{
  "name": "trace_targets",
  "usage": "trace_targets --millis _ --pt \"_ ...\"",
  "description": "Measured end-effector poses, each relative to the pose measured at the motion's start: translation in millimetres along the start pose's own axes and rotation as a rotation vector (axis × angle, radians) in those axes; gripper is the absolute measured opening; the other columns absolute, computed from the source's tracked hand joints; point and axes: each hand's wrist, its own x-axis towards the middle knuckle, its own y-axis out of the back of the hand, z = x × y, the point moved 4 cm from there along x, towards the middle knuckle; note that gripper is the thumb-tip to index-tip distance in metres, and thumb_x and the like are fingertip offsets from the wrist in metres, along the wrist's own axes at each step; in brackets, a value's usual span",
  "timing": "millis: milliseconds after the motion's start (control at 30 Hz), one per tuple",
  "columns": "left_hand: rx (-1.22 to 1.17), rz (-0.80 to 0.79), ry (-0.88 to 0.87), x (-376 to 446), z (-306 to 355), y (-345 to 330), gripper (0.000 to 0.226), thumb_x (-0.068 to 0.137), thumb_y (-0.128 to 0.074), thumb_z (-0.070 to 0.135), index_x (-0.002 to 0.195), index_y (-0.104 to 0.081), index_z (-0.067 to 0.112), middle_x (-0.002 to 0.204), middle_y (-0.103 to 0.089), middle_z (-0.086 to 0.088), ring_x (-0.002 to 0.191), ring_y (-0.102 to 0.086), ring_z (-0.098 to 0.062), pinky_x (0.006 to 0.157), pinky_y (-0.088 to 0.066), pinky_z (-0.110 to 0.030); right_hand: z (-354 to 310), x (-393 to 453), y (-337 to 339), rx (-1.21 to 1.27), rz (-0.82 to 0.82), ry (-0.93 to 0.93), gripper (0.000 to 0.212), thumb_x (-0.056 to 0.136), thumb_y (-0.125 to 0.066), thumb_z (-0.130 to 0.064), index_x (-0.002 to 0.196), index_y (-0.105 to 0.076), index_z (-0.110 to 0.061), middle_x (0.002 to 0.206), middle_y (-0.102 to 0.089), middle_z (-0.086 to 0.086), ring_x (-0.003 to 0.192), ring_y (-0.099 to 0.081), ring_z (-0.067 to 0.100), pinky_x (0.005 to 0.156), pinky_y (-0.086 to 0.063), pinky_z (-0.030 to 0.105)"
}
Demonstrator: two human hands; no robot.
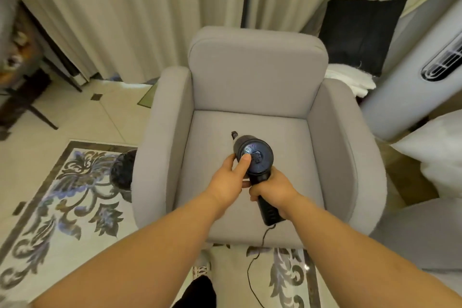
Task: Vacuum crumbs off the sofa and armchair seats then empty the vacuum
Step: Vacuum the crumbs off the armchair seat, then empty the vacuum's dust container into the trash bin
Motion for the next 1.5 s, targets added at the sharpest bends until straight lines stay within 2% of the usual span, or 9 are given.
trace_targets --millis 233,400,467,600,767,867,1000,1133,1500 --pt "-0.023 0.177 -0.155 -90 58 61 0.063 0.09 -0.047 0.057 0.145 -0.031 0.031 0.129 -0.059 -0.004 0.116 -0.056 -0.024 0.105 -0.041 -0.044 -92 -75 -36 0.075 -0.204 0.211 0.04 0.07 -0.081 -0.009 0.107 -0.066 -0.016 0.086 -0.071 0.003 0.075 -0.063 0.02 0.075 -0.052 0.036" --pt "-0.046 0.245 -0.214 -133 77 125 0.056 0.091 -0.048 0.054 0.139 -0.039 0.026 0.122 -0.063 -0.003 0.104 -0.063 -0.019 0.082 -0.049 -0.028 -151 -99 -84 0.007 -0.279 0.269 0.043 0.068 -0.073 0.005 0.107 -0.069 -0.011 0.107 -0.074 0.016 0.098 -0.069 0.034 0.091 -0.053 0.044" --pt "-0.046 0.239 -0.209 -140 76 148 0.056 0.092 -0.047 0.053 0.14 -0.039 0.026 0.118 -0.065 -0.001 0.098 -0.066 -0.016 0.074 -0.048 -0.023 -163 -98 -105 -0.043 -0.263 0.264 0.037 0.068 -0.07 0.008 0.1 -0.068 -0.01 0.094 -0.072 0.013 0.083 -0.067 0.029 0.078 -0.054 0.039" --pt "-0.016 0.228 -0.19 -134 63 210 0.063 0.093 -0.046 0.053 0.148 -0.022 0.036 0.121 -0.061 -0.001 0.101 -0.063 -0.016 0.092 -0.044 -0.035 -186 -82 -163 -0.059 -0.264 0.255 0.027 0.07 -0.066 0.006 0.096 -0.066 -0.003 0.076 -0.065 0.015 0.066 -0.06 0.023 0.064 -0.053 0.033" --pt "-0.039 0.215 -0.031 -107 13 323 0.048 0.099 -0.046 0.033 0.145 -0.033 0.028 0.128 -0.054 0.0 0.097 -0.06 -0.013 0.062 -0.046 -0.013 -199 -32 -262 -0.079 -0.24 0.116 0.015 0.072 -0.066 0.006 0.083 -0.064 -0.005 0.064 -0.064 0.013 0.058 -0.06 0.022 0.055 -0.053 0.029" --pt "-0.019 0.19 0.103 -87 -22 379 0.047 0.098 -0.049 0.026 0.143 -0.038 0.028 0.132 -0.054 -0.002 0.098 -0.061 -0.014 0.076 -0.048 -0.022 -195 0 -304 -0.072 -0.217 -0.015 0.011 0.073 -0.066 0.006 0.08 -0.063 -0.002 0.059 -0.064 0.013 0.054 -0.061 0.023 0.052 -0.054 0.028" --pt "0.019 0.155 0.224 -64 -53 422 0.042 0.097 -0.05 0.019 0.138 -0.044 0.026 0.11 -0.061 -0.002 0.086 -0.059 -0.008 0.059 -0.045 -0.015 -184 30 -332 -0.086 -0.174 -0.132 0.007 0.074 -0.07 0.001 0.076 -0.064 -0.002 0.057 -0.065 0.011 0.056 -0.061 0.024 0.054 -0.054 0.028" --pt "0.028 0.151 0.282 -43 -61 446 0.04 0.096 -0.049 0.016 0.135 -0.048 0.026 0.123 -0.058 -0.007 0.096 -0.06 -0.017 0.07 -0.047 -0.026 -178 50 -342 -0.068 -0.134 -0.208 0.007 0.073 -0.068 0.003 0.075 -0.063 -0.001 0.061 -0.064 0.016 0.06 -0.059 0.027 0.062 -0.054 0.033" --pt "0.092 0.17 0.313 1 -37 463 0.041 0.097 -0.047 0.012 0.138 -0.046 0.018 0.119 -0.061 -0.011 0.103 -0.061 -0.026 0.08 -0.047 -0.032 -192 99 -341 -0.053 -0.17 -0.23 0.011 0.074 -0.065 0.004 0.081 -0.061 -0.003 0.061 -0.064 0.015 0.058 -0.06 0.026 0.057 -0.054 0.03"
